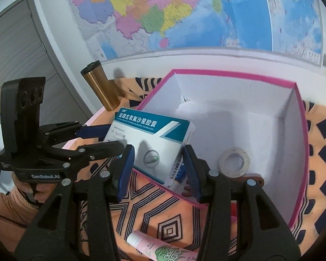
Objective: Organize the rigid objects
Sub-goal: 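Carry the medicine box into the pink box and open the right tool, then withdraw the open right tool from the pink box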
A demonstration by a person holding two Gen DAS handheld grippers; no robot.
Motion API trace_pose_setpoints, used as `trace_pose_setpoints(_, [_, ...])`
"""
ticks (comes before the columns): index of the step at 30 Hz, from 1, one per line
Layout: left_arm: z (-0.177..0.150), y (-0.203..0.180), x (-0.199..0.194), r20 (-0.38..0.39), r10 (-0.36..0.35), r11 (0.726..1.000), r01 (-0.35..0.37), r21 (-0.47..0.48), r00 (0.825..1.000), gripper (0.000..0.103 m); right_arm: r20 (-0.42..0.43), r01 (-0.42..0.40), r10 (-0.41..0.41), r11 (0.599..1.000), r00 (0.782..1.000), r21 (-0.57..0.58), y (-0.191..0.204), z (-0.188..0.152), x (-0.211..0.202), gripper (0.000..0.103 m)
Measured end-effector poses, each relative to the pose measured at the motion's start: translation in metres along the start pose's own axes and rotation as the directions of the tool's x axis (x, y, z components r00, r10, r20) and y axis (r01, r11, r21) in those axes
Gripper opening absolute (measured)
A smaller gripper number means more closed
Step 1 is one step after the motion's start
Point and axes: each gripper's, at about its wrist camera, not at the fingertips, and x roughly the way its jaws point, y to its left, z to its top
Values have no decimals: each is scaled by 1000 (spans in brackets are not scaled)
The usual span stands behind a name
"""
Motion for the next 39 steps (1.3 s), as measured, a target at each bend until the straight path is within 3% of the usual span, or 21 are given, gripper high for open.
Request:
trace_pose_setpoints(12, [0, 4, 15, -57, 59, 998, -60, -17, 997, 52, -105, -11, 17, 998, 994, 57, -20, -4, 37, 49])
trace_pose_setpoints(21, [-3, -3, 4, 8, 142, 989, -142, 30, 990, 54, -136, -9, 18, 998, 991, 68, -21, -9, 52, 49])
trace_pose_setpoints(26, [-15, -10, -18, 76, 87, 995, -89, 33, 993, 56, -72, -25, 30, 997, 997, 73, -21, -15, 29, 49])
trace_pose_setpoints(30, [-33, -20, -38, 131, 0, 999, -6, 43, 991, 61, -18, -29, 30, 998, 999, 64, -18, -24, 4, 50])
trace_pose_setpoints(34, [-51, -34, -41, 116, -75, 995, 67, 67, 990, 62, 29, -10, 8, 998, 1000, 56, -17, -38, -21, 52])
trace_pose_setpoints(39, [-75, -49, -25, 50, -105, 992, 101, 73, 993, 62, 70, 17, -21, 998, 997, 57, -17, -63, -50, 53])
